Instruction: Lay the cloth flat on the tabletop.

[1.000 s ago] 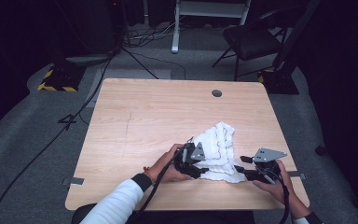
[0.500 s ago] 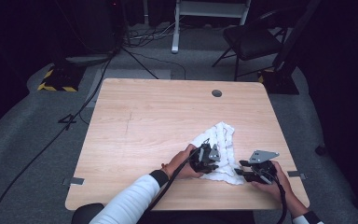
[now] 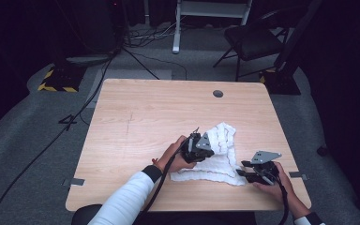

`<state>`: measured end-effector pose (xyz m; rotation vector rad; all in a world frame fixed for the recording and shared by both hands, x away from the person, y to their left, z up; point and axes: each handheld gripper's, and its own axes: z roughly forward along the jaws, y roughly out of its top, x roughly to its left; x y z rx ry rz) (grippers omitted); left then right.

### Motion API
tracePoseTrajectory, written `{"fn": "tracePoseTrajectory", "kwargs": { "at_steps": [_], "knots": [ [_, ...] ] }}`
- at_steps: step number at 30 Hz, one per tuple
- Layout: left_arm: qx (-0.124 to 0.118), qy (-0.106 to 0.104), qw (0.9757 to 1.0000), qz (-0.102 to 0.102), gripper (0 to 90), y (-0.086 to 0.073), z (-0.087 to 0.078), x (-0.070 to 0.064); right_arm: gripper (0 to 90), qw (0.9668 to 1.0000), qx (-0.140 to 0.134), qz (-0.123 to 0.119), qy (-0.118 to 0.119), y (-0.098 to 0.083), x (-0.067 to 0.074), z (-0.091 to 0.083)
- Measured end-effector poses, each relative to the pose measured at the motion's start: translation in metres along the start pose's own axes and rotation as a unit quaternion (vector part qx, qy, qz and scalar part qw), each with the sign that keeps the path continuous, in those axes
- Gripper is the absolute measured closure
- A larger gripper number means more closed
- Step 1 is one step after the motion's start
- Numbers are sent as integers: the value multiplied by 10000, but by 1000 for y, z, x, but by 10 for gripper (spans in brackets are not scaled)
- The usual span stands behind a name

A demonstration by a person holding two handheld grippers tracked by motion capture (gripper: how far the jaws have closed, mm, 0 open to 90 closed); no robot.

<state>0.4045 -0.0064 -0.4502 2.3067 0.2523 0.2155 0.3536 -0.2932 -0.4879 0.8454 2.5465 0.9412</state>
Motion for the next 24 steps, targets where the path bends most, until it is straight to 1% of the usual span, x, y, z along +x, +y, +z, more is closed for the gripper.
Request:
{"fn": "tracePoseTrajectory", "kwargs": {
  "at_steps": [1,5,6,7,8,9,10,11,12,14,16,18,20,21,22,23,24],
  "knots": [
    [0,41,10000,21,888,-1,-2,1,553,10000,6,-7,1,0,0,0],
    [-61,173,9998,-23,888,-3,-10,7,544,10000,4,12,-14,0,0,0],
    [-123,195,9997,-96,888,-4,-15,10,536,10000,10,4,-17,0,0,0],
    [-123,195,9997,-96,888,-4,-15,10,536,10000,10,4,-17,0,0,0],
    [-119,212,9996,-114,888,-5,-18,12,517,10000,19,-1,-11,0,-1,0],
    [-155,214,9995,-144,888,-6,-20,13,498,10000,-16,-2,-20,4,-4,-2],
    [-147,226,9995,-138,888,-7,-21,14,498,10000,-16,-2,-20,4,-4,-2],
    [-126,266,9994,-155,888,-8,-23,16,498,9999,-106,64,4,5,-7,-4],
    [-135,275,9994,-165,888,-8,-24,17,498,9997,-203,136,-14,8,-10,-7],
    [-90,379,9991,-147,888,-10,-27,19,498,9991,-342,195,-180,15,-18,-10],
    [-88,460,9987,-191,889,-13,-33,22,499,9982,-426,257,-324,22,-27,-9],
    [-102,532,9982,-245,889,-17,-37,26,497,9974,-473,327,-426,30,-38,-3],
    [-64,628,9975,-303,889,-21,-42,30,495,9962,-531,533,-432,40,-51,4],
    [-61,652,9974,-309,889,-23,-43,32,493,9958,-511,582,-491,45,-57,8],
    [-47,702,9969,-339,889,-26,-46,34,492,9955,-500,592,-555,49,-60,12],
    [-39,729,9967,-350,889,-28,-47,36,490,9948,-484,592,-670,56,-66,18],
    [-48,782,9961,-412,890,-31,-50,39,490,9945,-488,624,-688,59,-70,21]
  ]
}}
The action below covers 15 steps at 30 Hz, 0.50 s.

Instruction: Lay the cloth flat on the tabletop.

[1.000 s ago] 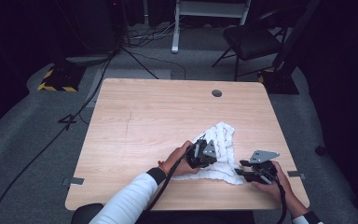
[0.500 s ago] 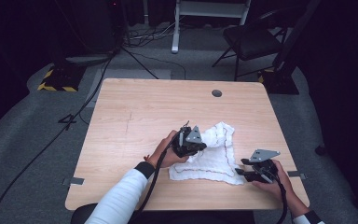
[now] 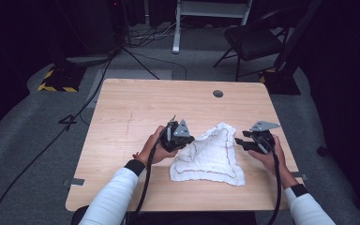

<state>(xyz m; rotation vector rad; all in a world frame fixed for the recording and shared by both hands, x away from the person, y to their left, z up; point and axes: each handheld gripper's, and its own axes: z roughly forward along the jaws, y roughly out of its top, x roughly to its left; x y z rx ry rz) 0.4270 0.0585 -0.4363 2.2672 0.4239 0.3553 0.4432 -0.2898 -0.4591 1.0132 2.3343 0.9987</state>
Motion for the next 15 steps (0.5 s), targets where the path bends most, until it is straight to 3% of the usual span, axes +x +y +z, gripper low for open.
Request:
{"fn": "tracePoseTrajectory", "kwargs": {
  "at_steps": [2,8,13,15],
  "knots": [
    [-27,52,10000,-79,889,-4,-3,5,485,9998,-22,207,30,9,-7,14],
    [-33,190,9994,-284,889,-14,-9,21,467,9993,232,287,-95,21,-16,53],
    [18,352,9980,-520,889,-25,-11,35,467,9985,409,319,-162,21,-18,67],
    [82,404,9974,-595,889,-30,-11,41,466,9980,465,417,-76,19,-20,72]
  ]
}}
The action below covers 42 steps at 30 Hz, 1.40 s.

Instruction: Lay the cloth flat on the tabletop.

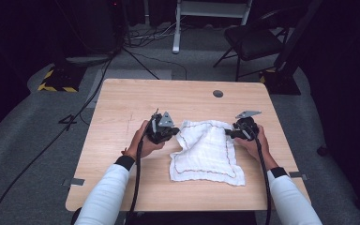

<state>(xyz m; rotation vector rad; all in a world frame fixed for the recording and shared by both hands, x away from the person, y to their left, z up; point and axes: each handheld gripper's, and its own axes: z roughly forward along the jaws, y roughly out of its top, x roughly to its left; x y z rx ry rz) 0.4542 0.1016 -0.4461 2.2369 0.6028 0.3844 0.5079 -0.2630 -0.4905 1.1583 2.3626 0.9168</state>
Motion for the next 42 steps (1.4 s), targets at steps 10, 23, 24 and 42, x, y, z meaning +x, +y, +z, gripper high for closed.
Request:
{"fn": "tracePoseTrajectory", "kwargs": {
  "at_steps": [10,23,24,42],
  "knots": [
    [226,231,9989,-346,890,-14,12,24,861,9991,15,-21,421,9,1,6],
    [-550,539,9961,-435,892,14,-30,40,872,9934,-1095,-337,18,48,5,-63],
    [-579,576,9959,-393,892,16,-33,40,872,9927,-1152,-349,6,49,6,-67],
    [-830,1557,9778,-1129,666,35,-24,66,713,9843,-1443,-443,-910,85,4,-68]
  ]
}}
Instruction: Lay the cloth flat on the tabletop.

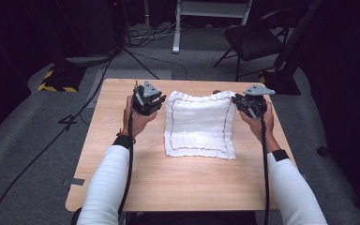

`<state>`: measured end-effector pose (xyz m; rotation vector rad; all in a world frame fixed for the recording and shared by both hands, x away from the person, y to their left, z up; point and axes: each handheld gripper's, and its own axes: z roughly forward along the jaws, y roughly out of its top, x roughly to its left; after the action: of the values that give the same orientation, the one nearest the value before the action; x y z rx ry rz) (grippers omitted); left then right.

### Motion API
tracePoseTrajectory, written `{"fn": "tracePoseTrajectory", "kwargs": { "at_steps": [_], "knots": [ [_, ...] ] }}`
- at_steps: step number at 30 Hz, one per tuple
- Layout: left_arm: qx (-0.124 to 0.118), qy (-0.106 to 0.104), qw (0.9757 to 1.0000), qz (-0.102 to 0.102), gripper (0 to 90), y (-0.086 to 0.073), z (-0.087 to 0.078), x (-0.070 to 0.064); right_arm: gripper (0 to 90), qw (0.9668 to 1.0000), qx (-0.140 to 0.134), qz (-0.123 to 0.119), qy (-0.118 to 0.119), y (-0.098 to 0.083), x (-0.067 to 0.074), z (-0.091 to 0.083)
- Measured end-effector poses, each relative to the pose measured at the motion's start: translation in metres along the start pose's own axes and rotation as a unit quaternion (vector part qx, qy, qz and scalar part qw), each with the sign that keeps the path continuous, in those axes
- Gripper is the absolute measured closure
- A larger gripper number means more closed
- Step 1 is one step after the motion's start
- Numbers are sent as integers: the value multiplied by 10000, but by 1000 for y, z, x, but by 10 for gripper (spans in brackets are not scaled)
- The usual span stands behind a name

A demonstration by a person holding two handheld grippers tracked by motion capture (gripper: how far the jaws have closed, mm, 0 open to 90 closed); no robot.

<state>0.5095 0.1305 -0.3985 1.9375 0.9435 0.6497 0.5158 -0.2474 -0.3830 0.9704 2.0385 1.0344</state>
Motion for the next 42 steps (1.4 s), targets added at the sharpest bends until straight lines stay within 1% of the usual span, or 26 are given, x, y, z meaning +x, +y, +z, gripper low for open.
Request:
{"fn": "tracePoseTrajectory", "kwargs": {
  "at_steps": [1,2,3,4,5,6,8,10,12,14,16,18,20,21,22,23,24,25,28,30,32,33,35,38,41,42],
  "knots": [
    [117,29,9999,-87,565,-4,6,-2,653,9998,182,-33,-70,-2,0,9],
    [206,-9,9997,-89,501,-7,10,-3,614,9995,293,-14,-87,-5,0,15],
    [318,-99,9994,-59,465,-14,16,-7,593,9994,350,58,-19,-8,0,18],
    [419,-204,9989,-21,400,-19,18,-10,572,9990,420,109,107,-15,0,21],
    [585,-358,9976,49,360,-24,22,-13,552,9987,476,110,169,-19,0,22],
    [741,-401,9963,175,318,-30,24,-17,526,9982,539,92,266,-26,1,24],
    [953,-535,9933,375,263,-40,26,-25,499,9962,751,26,437,-38,4,24],
    [1170,-585,9897,576,249,-51,26,-33,483,9947,832,-5,609,-51,8,21],
    [1276,-742,9872,612,230,-60,26,-38,467,9927,923,-22,774,-62,12,17],
    [1372,-750,9854,678,230,-66,25,-42,444,9904,1014,-12,941,-73,16,15],
    [1415,-852,9838,701,230,-70,24,-46,440,9884,1118,-73,1029,-83,21,14],
    [1385,-998,9830,674,230,-74,22,-50,427,9862,1201,-61,1136,-93,24,12],
    [1393,-1013,9820,780,234,-77,20,-56,418,9839,1267,-47,1259,-101,26,10],
    [1441,-1050,9804,837,238,-79,20,-60,418,9834,1295,-63,1267,-103,28,9],
    [1521,-1075,9781,932,238,-82,19,-63,416,9823,1349,-109,1297,-106,30,7],
    [1547,-1045,9776,976,243,-84,19,-65,409,9799,1451,-129,1364,-109,32,6],
    [1631,-1019,9758,1044,256,-86,20,-67,416,9800,1460,-175,1343,-111,33,5],
    [1654,-1039,9751,1052,278,-87,20,-68,429,9806,1427,-235,1326,-113,34,3],
    [1693,-1142,9747,905,322,-88,19,-66,418,9804,1457,-180,1317,-116,34,-3],
    [1695,-1346,9721,899,412,-89,16,-66,419,9803,1460,-117,1328,-119,33,-6],
    [1731,-1419,9704,911,447,-91,12,-67,442,9808,1409,-135,1341,-122,34,-11],
    [1742,-1522,9685,925,483,-92,9,-67,442,9802,1445,-134,1344,-123,35,-13],
    [1748,-1567,9677,918,494,-94,5,-68,442,9793,1502,-147,1351,-124,37,-19],
    [1779,-1649,9659,907,492,-99,-4,-71,441,9793,1479,-162,1370,-129,39,-26],
    [1804,-1768,9634,896,486,-104,-13,-76,441,9787,1469,-166,1424,-133,42,-35],
    [1797,-1787,9631,908,474,-106,-15,-78,440,9785,1454,-180,1449,-137,45,-42]
  ]
}}
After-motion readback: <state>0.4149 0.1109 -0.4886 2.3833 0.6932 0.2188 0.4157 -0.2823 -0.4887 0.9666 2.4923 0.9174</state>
